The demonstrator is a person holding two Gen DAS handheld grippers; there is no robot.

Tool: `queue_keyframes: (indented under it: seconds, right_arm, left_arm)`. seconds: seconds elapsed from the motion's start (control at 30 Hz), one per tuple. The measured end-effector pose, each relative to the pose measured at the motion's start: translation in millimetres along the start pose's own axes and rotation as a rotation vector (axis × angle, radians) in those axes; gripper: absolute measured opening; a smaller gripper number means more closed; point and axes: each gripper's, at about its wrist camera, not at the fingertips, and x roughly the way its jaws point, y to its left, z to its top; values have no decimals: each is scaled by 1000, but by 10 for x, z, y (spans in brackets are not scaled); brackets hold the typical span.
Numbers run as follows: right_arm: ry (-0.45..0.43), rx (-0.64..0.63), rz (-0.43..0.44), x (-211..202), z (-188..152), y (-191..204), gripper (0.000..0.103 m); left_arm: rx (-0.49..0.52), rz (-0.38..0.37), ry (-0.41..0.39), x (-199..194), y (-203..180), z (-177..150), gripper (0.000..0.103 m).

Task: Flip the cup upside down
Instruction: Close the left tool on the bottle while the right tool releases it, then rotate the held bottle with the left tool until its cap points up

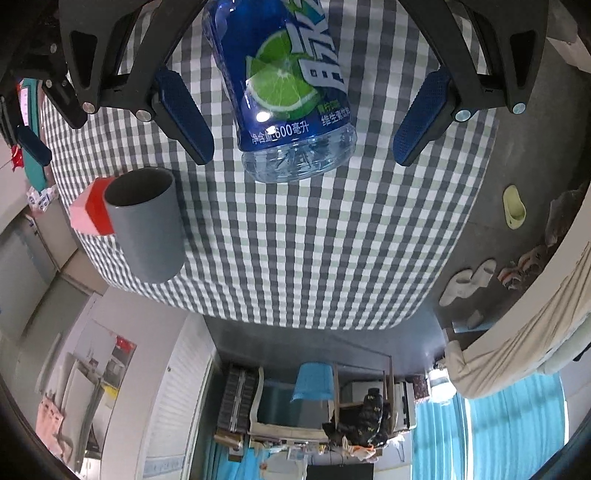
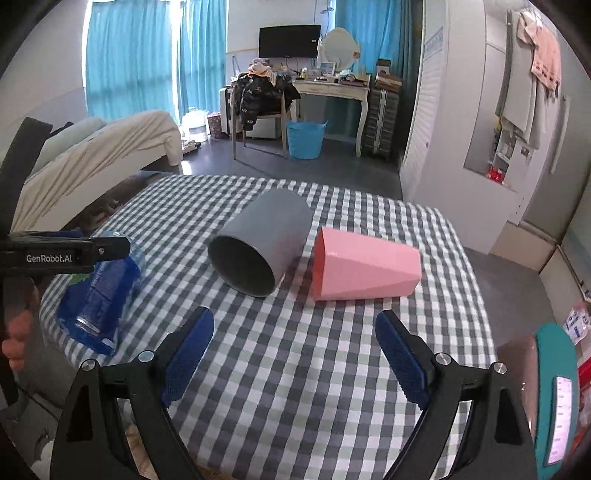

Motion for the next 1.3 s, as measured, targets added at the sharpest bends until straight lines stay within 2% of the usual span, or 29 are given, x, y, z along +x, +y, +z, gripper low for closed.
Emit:
queue_keyframes:
  seconds: [0.1,0.17,0.2,0.37,0.7,0.87,1.17,1.3]
  right_arm:
    - [4,6,6,60,-22,-16,90]
    - [2,13,9,77,-31,-25,90]
    - [2,17,8,82,-35,-29,90]
    - [-2,28,-1,65,-67,-73,90]
    - [-38,41,-4,-119,-67,-89,90]
    - [-50,57,-9,-206,-82,-125,90]
    - [-61,62,-13,-352,-124,-102,90]
    - [-64,53,-20,-432,-148,-46,90]
  left_arm:
    - [12,-4,27,67,-20,-18,97]
    - [11,-6,57,103,-31,-35,75]
    - [6,-9,73,122,-32,-32,75]
    - [2,-21,54,45,-40,-27,75]
    - [32,-8,-92,-399,-163,-8,75]
    - [38,-17,-128,-542,-211,-157,75]
    - [114,37,-245,-794,-421,-582,75]
    - [127,47,-262,-808,-465,-633,76]
